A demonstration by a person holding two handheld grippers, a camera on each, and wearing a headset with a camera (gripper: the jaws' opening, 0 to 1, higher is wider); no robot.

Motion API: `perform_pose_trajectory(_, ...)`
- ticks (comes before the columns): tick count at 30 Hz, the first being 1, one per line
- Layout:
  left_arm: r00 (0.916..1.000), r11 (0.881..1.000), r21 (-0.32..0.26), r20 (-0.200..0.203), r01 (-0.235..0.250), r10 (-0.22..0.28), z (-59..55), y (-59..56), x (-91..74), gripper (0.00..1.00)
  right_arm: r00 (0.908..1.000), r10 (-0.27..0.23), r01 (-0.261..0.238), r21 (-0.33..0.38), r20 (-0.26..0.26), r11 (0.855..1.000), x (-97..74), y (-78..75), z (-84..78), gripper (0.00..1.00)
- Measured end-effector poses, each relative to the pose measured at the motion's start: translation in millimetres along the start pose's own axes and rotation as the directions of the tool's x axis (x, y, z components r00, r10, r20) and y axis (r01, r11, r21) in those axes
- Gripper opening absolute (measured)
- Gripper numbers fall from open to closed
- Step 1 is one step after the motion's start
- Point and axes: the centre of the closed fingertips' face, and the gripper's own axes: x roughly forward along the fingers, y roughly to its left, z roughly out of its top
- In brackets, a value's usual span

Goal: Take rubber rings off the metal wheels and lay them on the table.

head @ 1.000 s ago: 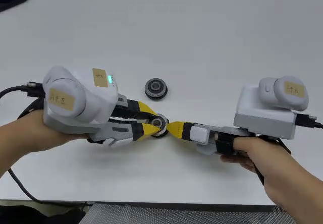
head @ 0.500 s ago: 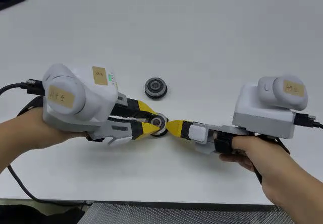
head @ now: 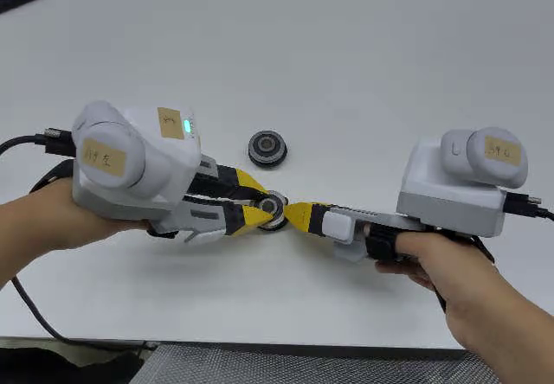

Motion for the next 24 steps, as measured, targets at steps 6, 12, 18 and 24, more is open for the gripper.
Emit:
perform_pose_trajectory(6, 1.0, 1.0, 0.0, 0.001, 0.001, -0.001, 0.2, -0.5, 0.3, 0.12, 1.0, -0.003, 0.003, -0.016, 0.0, 1.0, 0.8, -0.6, 1.0, 0.01)
perform_pose_trajectory(12, 1.0, 1.0, 0.001, 0.0, 0.002, -0.002, 0.7, -1.1, 0.4, 0.12, 1.0, -0.004, 0.004, -0.031, -0.002, 1.0, 1.8, -0.2, 1.7, 0.01)
perform_pose_trajectory(18, 1.0, 1.0, 0.003, 0.0, -0.001, 0.001, 2.0, -2.6, 0.1, 0.12, 1.0, -0.003, 0.003, -0.044, -0.001, 0.999, 2.1, 0.9, 1.9, 0.01)
perform_pose_trajectory(24, 1.0, 1.0, 0.005, -0.005, 0.003, -0.003, 2.8, -3.2, -0.3, 0.12, 1.0, -0.001, 0.001, -0.062, 0.002, 0.998, 2.0, 1.6, 2.3, 0.01)
